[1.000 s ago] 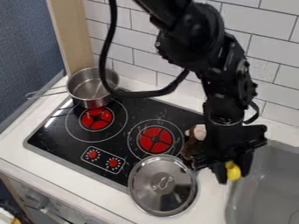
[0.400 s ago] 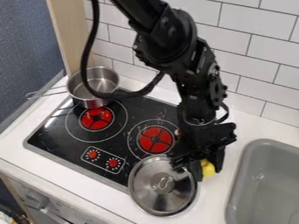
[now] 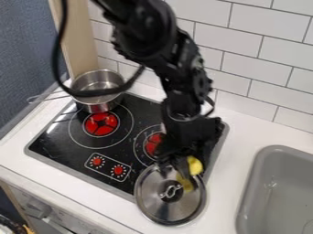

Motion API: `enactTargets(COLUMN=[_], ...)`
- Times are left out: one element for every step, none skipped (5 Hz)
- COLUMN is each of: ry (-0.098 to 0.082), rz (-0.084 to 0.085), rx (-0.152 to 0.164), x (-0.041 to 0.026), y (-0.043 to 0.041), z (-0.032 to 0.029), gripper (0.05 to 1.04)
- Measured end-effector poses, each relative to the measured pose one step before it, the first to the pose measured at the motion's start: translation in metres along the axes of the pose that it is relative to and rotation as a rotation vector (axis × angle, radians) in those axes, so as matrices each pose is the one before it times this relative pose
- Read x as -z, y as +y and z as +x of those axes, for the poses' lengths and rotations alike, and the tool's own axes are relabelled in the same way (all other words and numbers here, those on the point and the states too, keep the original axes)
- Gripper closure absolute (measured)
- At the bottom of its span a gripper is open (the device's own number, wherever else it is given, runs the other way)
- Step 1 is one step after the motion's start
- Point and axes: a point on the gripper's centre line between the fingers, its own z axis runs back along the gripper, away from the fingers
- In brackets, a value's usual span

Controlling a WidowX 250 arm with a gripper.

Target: Take the yellow knife and put it on the right burner

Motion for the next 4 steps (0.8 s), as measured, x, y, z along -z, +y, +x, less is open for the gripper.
enactTargets(ry=[-0.0309,-0.0105,-0.0162,-0.0027], rz=[-0.028,-0.0001,0.017,0.0172], rx=[-0.0767,-0.047,-0.0786,-0.0522], x=[-0.01076,-0.00088,0.00006,0.0008], y=[0.00811,0.00788,0.01411,0.01092], z=[0.02195,0.01626,0.02002,0.0117], gripper=[0.655,0.655,0.655,0.655])
